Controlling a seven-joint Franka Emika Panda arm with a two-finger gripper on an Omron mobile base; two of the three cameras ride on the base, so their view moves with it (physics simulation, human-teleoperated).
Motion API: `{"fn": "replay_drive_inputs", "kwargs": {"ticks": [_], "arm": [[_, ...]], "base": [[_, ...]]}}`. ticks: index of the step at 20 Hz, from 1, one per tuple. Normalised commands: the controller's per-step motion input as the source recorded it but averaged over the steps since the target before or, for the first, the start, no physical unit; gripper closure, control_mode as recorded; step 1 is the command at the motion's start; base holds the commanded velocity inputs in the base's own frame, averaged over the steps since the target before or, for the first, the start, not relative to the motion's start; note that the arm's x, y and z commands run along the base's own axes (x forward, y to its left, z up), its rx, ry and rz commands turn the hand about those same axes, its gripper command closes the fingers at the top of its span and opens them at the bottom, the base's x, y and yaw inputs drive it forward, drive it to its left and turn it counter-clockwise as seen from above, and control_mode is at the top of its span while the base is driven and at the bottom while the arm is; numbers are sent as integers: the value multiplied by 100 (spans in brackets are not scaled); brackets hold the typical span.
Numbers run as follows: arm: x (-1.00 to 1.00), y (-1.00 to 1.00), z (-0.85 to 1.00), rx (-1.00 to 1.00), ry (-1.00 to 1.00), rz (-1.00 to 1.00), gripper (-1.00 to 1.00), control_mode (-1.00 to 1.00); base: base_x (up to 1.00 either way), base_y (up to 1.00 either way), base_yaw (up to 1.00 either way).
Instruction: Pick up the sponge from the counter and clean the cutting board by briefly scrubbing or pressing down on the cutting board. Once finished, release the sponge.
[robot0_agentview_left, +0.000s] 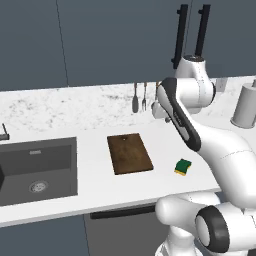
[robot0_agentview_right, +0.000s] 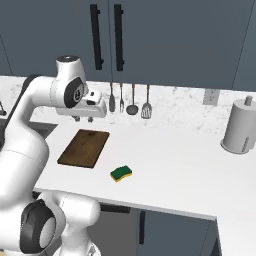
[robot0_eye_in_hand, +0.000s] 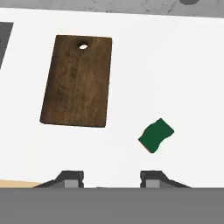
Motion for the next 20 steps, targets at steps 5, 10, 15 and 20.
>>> {"fn": "replay_drive_inputs", "kwargs": {"ticks": [5, 10, 15, 20], "arm": [[-46, -11, -20, 6, 0, -18, -100, -100], [-69, -31, -66, 8, 0, -47, -100, -100], [-31, -33, -71, 4, 0, -37, -100, -100], [0, -45, -36, 4, 0, -2, -100, -100]], "base": [[0, 0, 0], [0, 0, 0], [0, 0, 0], [0, 0, 0]]}}
